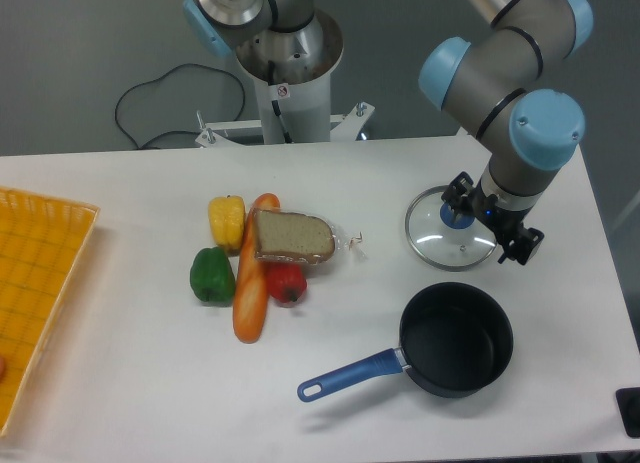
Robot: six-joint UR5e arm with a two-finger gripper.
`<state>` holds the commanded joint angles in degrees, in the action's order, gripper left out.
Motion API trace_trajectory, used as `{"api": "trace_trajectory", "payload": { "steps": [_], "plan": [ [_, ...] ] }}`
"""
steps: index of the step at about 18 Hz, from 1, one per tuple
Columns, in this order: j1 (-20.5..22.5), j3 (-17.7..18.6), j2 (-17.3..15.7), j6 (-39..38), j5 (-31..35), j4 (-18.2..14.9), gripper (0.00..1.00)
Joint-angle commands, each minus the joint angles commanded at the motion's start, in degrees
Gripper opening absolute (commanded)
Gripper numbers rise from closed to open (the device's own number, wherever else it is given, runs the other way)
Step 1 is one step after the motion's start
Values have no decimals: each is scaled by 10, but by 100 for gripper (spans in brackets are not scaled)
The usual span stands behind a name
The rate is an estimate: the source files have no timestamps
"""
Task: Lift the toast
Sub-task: 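Move the open gripper from the glass lid over to the toast slice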
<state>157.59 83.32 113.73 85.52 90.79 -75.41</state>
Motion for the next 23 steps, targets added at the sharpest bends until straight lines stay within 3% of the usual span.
{"api": "trace_trajectory", "payload": {
  "steps": [6,9,15,17,20,23],
  "plan": [
    [-28,4,-12,-19,-1,-2,100],
    [-40,24,-31,-43,3,2,100],
    [-60,27,-56,-54,-10,2,100],
    [-63,30,-80,-59,-32,-1,100],
    [-76,62,-124,-100,-76,5,100],
    [-99,73,-141,-107,-77,4,100]
  ]
}}
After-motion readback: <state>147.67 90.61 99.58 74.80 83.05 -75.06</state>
